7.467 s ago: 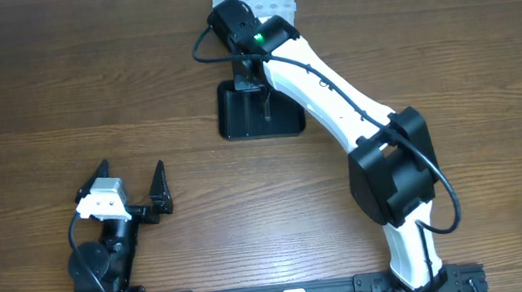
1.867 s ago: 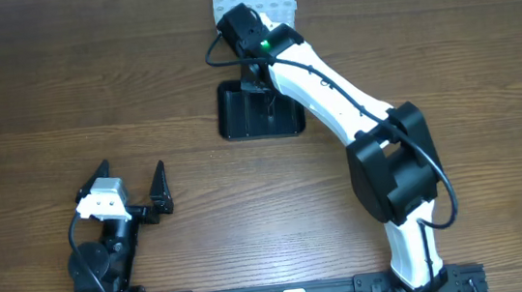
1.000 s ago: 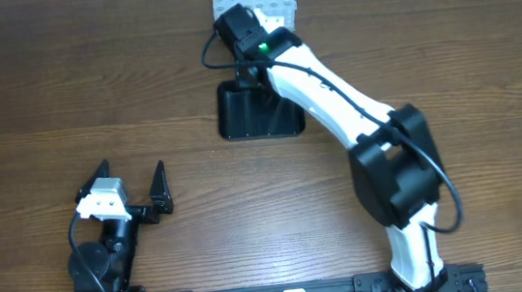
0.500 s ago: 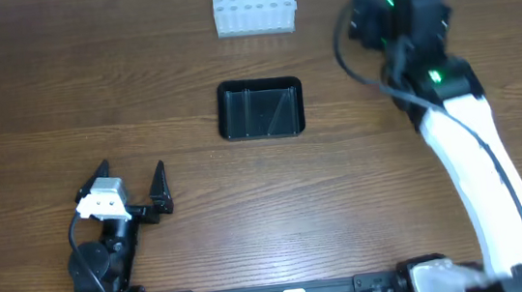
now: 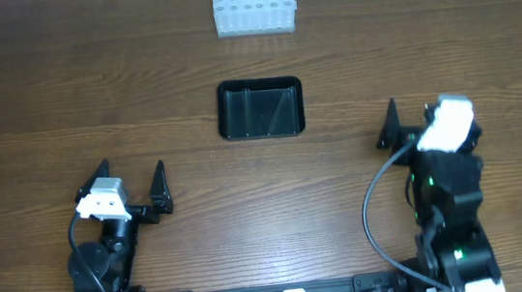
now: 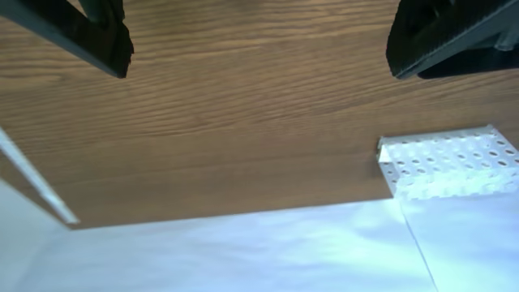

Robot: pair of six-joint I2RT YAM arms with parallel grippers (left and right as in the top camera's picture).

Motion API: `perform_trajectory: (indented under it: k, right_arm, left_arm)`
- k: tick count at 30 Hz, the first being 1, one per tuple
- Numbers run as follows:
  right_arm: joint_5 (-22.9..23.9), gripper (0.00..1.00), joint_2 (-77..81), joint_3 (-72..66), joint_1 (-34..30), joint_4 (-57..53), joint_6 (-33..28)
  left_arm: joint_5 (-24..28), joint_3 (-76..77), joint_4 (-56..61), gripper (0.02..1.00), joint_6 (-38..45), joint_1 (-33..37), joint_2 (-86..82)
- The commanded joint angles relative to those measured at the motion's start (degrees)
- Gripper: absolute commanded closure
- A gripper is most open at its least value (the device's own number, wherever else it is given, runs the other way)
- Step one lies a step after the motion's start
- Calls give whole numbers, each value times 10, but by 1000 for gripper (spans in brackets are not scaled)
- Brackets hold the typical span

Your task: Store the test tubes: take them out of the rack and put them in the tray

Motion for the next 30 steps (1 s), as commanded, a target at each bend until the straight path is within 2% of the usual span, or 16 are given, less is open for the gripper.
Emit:
perform_trajectory:
  k: [1, 5, 11, 18, 30]
  right_arm:
    - [5, 7, -97, -64, -22, -17, -18]
    - [-3, 9, -139, -103, -25, -31, -30]
    - [-57, 9, -145, -159, -24, 20, -45]
    - [-57, 9, -148, -196, -25, 59, -45]
    - [-72, 9, -250, -228, -28, 47, -53]
  left_arm:
    - [8, -3, -1, 20, -6, 4, -4]
    - [8, -3, -1, 18, -6, 4, -3]
    - [8, -3, -1, 18, -6, 4, -4]
    - [8, -3, -1, 18, -6, 4, -4]
    - [8, -3, -1, 20, -6, 4, -4]
